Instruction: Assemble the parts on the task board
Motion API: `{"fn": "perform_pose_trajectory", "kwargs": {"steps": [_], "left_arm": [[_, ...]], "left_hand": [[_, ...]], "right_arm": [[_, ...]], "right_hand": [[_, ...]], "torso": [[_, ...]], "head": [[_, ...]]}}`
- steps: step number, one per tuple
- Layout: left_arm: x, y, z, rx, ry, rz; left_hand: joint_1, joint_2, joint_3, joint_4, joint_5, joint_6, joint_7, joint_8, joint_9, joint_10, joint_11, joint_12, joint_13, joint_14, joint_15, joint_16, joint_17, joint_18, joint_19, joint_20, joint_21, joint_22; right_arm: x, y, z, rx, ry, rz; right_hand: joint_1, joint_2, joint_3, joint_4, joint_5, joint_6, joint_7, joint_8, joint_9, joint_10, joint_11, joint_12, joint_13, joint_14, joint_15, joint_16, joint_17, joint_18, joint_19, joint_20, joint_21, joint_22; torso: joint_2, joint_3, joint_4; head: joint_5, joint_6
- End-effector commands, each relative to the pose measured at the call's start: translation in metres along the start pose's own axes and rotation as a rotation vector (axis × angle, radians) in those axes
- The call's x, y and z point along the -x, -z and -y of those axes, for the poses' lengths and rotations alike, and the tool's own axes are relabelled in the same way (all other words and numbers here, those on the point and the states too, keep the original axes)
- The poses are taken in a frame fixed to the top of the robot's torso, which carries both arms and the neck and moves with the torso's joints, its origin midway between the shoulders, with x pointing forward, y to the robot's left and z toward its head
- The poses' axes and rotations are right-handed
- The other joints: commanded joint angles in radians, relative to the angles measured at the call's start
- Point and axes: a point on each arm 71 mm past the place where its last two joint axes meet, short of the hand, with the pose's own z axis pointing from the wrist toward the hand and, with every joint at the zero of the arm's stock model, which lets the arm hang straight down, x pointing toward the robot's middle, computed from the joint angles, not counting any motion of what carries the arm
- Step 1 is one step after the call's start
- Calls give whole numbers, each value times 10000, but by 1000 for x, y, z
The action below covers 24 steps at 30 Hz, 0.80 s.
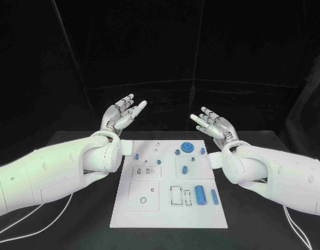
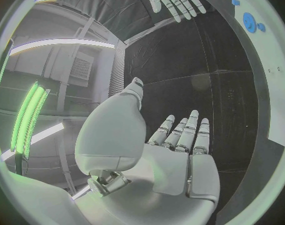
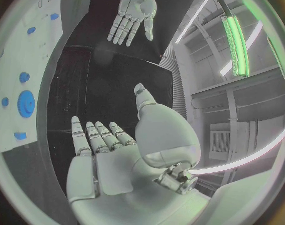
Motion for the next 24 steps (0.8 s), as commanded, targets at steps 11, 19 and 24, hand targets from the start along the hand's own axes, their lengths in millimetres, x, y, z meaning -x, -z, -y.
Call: {"fn": "perform_pose_trajectory", "kwargs": {"steps": [11, 19, 24], "left_arm": [[15, 1, 7, -812, 317, -932], [16, 6, 9, -813, 352, -1231], [17, 12, 12, -789, 328, -1432]], "left_hand": [[833, 486, 245, 78, 67, 1770, 1419, 378, 195, 2347, 408, 452, 225, 3338, 215, 893, 413, 164, 2530, 216, 799, 431], [1182, 842, 112, -271, 62, 4686, 1128, 901, 411, 6196, -61, 1254, 433, 5379, -388, 1577, 595, 666, 5942, 68, 2048, 919], [1212, 982, -27, -458, 64, 5750, 945, 1137, 445, 7051, -302, 1446, 426, 6309, -690, 1795, 770, 700, 6818, -175, 2328, 967]], "right_arm": [[18, -13, -2, 1134, 3504, -1883], [26, -12, -8, 1806, 5216, -2121], [30, -17, -19, 2167, 6204, -2234]], "right_hand": [[2254, 78, 694, -1599, -324, 5672, 1152, 995, 496, 6938, -73, 1308, 410, 7399, -371, 1390, 423, 1361, 4899, 5, 1732, 693], [2236, 129, 997, -2124, -398, 7627, 917, 943, 474, 8297, -449, 1086, 382, 9116, -867, 1362, 432, 1385, 6213, -478, 2301, 751], [2098, 153, 1226, -2432, -357, 8032, 814, 804, 465, 8858, -575, 876, 381, 9816, -1096, 1284, 445, 1368, 6727, -735, 2572, 801]], "torso": [[171, -14, -79], [350, 5, -3], [548, -8, 61]], "head": [[-24, 24], [-99, 96], [-161, 185]]}}
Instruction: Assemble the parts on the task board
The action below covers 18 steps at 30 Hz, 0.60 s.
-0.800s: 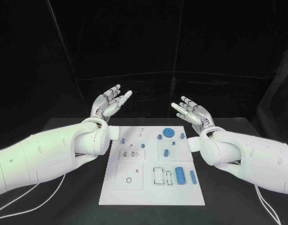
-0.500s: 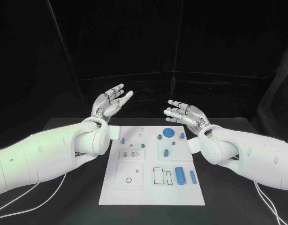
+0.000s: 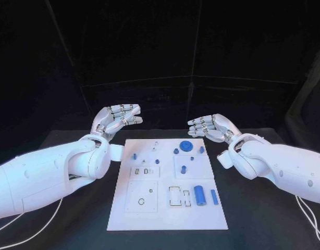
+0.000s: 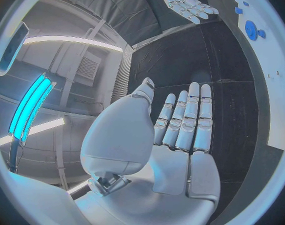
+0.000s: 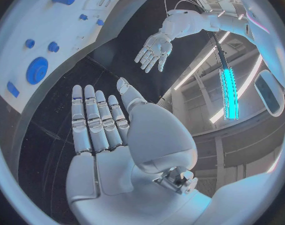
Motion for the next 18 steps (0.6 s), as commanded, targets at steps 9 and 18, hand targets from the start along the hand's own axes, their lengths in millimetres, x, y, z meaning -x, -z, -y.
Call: {"fn": "perform_pose_trajectory", "kwargs": {"steps": [9, 18], "left_arm": [[-6, 18, 13, -167, 259, -927], [-23, 30, 19, -48, 754, -1658]], "left_hand": [[-15, 268, -188, -266, 27, 631, 111, 26, -75, 764, -220, -35, -35, 904, -276, 87, 327, 65, 785, -282, 126, -48], [8, 300, -194, -308, 29, 663, 95, 11, -84, 808, -232, -62, -37, 910, -281, 45, 353, 58, 822, -296, 114, -65]], "right_arm": [[17, -18, -21, 531, 4457, -917], [8, -34, -33, 108, 7430, -1939]], "right_hand": [[-116, -168, 695, -890, 219, 1892, -88, -179, 36, 2177, -559, -500, 37, 3147, -886, 260, 308, 97, 2155, -945, 1490, 512], [-346, -503, 796, -858, 34, 2157, -285, -317, 25, 2560, -844, -650, 36, 4992, -1340, 1581, 1284, 89, 3312, -1587, 3337, 1516]], "torso": [[603, -122, 190], [1040, -216, 337]], "head": [[-132, 146], [-280, 179]]}}
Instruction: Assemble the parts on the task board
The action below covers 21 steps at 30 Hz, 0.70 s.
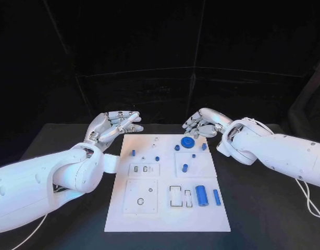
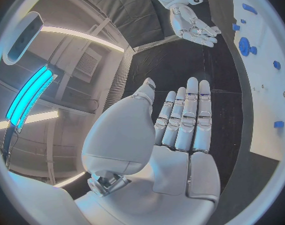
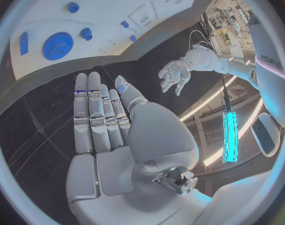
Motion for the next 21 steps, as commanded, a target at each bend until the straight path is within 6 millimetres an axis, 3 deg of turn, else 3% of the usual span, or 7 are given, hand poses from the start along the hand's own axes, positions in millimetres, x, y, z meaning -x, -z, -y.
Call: {"fn": "perform_pose_trajectory", "kwargs": {"steps": [1, 4, 8, 13, 17, 21], "left_arm": [[-10, 2, 2, -10, 288, -614], [-15, 4, 2, 33, 408, -790], [-16, 5, 2, 99, 497, -922], [-16, 7, 3, 143, 536, -979], [-17, 7, 2, 173, 571, -1034], [-17, 7, 2, 204, 583, -1057]], "left_hand": [[0, 113, -12, -75, 29, 85, 10, -20, -12, 78, -14, -66, -14, 37, -10, -1, 10, 60, 83, -8, 15, -18], [6, 124, -13, -87, 29, 87, 9, -28, -15, 81, -13, -78, -16, 28, -8, -19, 14, 57, 86, -9, 7, -25], [7, 138, -16, -97, 29, 83, 14, -41, -21, 76, -9, -97, -21, 22, -6, -39, 21, 55, 89, -10, -3, -33], [4, 142, -20, -101, 29, 80, 18, -48, -23, 71, -7, -108, -23, 21, -5, -46, 24, 54, 91, -10, -7, -37], [-1, 145, -27, -105, 28, 76, 21, -57, -26, 66, -3, -119, -25, 21, -3, -55, 29, 54, 94, -10, -12, -42], [-7, 147, -35, -109, 28, 71, 27, -66, -29, 60, 0, -132, -28, 24, -2, -64, 35, 53, 97, -10, -18, -46]], "right_arm": [[-6, -5, -1, -459, 2426, -1048], [-7, -10, -4, -526, 3057, -1266], [-8, -14, -8, -554, 3655, -1514], [-8, -19, -12, -563, 4051, -1750], [-10, -23, -16, -512, 4204, -1910], [-11, -25, -19, -460, 4257, -2035]], "right_hand": [[-98, -128, 116, 13, -55, 81, -45, -65, 4, 61, -64, -49, 6, 637, -98, 591, 442, 88, 195, -132, 622, 353], [-180, -175, 213, 24, -46, 56, -84, -74, 2, -63, -84, -48, 7, 674, -111, 1356, 931, 89, 215, -157, 1087, 633], [-331, -229, 415, 31, -60, 17, -118, -69, 5, -133, -113, -39, 9, 614, -115, 2890, 1855, 96, 230, -150, 1945, 1155], [-483, -318, 696, 41, -78, -35, -153, -73, 3, -233, -92, -22, 11, 515, -82, 4413, 2851, 114, 64, -123, 2931, 1783], [-545, -376, 957, 64, -85, -54, -153, -68, 6, -299, -91, -30, 9, 491, -76, 6034, 4436, 31, -7, -61, 3923, 2718], [-571, -417, 1053, 70, -93, -73, -165, -72, 4, -341, -76, -42, 4, 473, -56, 6587, 4982, -21, 60, -56, 4413, 3288]], "torso": [[293, -64, 107], [416, -78, 155], [537, -80, 170], [674, -70, 180], [775, -55, 196], [819, -43, 209]], "head": [[-71, 27], [-111, 67], [-143, 104], [-180, 159], [-196, 185], [-214, 226]]}}
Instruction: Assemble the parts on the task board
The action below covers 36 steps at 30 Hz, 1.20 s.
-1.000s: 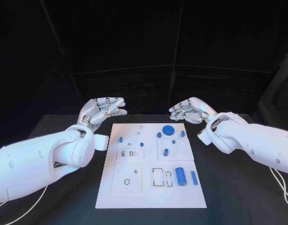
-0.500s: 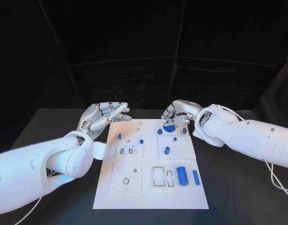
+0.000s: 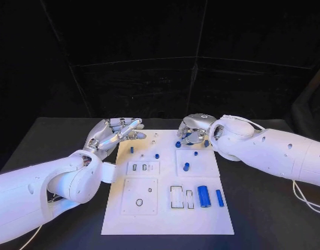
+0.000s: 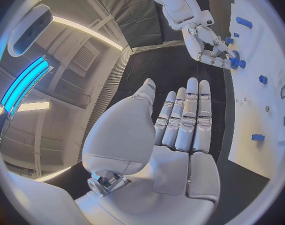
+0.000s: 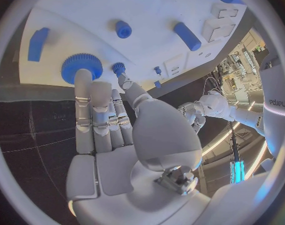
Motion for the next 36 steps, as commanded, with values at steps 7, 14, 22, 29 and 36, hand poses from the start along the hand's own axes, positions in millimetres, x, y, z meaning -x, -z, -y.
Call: {"fn": "perform_pose_trajectory", "kwargs": {"steps": [7, 14, 22, 29, 36], "left_arm": [[0, 0, 0, 59, 56, -220], [1, -1, -1, 115, 48, -210], [3, -1, -1, 160, 21, -170], [4, -1, -1, 194, 19, -168], [5, -1, -1, 226, 7, -148]], "left_hand": [[-12, 70, -17, -88, 28, 67, 38, -77, -12, 53, 5, -45, -17, 34, -1, -71, 24, 54, 71, 23, -22, -18], [-15, 72, -27, -96, 28, 59, 47, -90, -15, 43, 12, -62, -20, 43, 1, -78, 33, 54, 79, 23, -27, -24], [-16, 73, -34, -103, 28, 51, 54, -100, -18, 35, 17, -76, -22, 47, 3, -85, 40, 53, 83, 23, -31, -28], [-16, 77, -38, -110, 28, 46, 59, -108, -19, 29, 21, -86, -23, 50, 4, -91, 46, 52, 87, 24, -35, -32], [-12, 95, -39, -121, 28, 38, 68, -121, -21, 18, 27, -105, -25, 52, 8, -104, 55, 51, 92, 25, -43, -39]], "right_arm": [[-2, -4, -7, 57, 554, -535], [-3, -6, -9, 149, 568, -681], [-5, -7, -10, 197, 580, -960], [-5, -9, -11, 284, 530, -939], [-2, -9, -12, 364, 348, -567]], "right_hand": [[-143, -65, 330, 41, -66, -23, -42, -38, 9, -98, -11, -19, 4, 325, 56, 1380, 1364, -159, 299, 57, 1222, 1459], [-152, -56, 563, 52, -71, 2, -40, -37, 9, -53, 6, -19, 3, 340, 49, 2039, 2019, -253, 479, 69, 1785, 2160], [-143, -33, 750, 58, -79, 30, -41, -32, 11, -26, -4, -18, 3, 331, 48, 2357, 2323, -297, 557, 71, 2067, 2514], [-127, 139, 1130, 129, -208, 234, -76, 20, 33, 197, -60, 15, 16, 326, 6, 2746, 2689, -359, 681, 51, 2439, 2992], [-259, 124, 1417, 286, -356, 393, -88, 20, 35, 355, -103, -2, 15, 291, -19, 2979, 2858, -387, 706, 32, 2658, 3238]], "torso": [[160, 42, 26], [187, 46, 28], [215, 47, 31], [236, 55, 33], [255, 57, 19]], "head": [[-25, -9], [-23, -37], [-29, -47], [-14, -73], [-4, -80]]}}
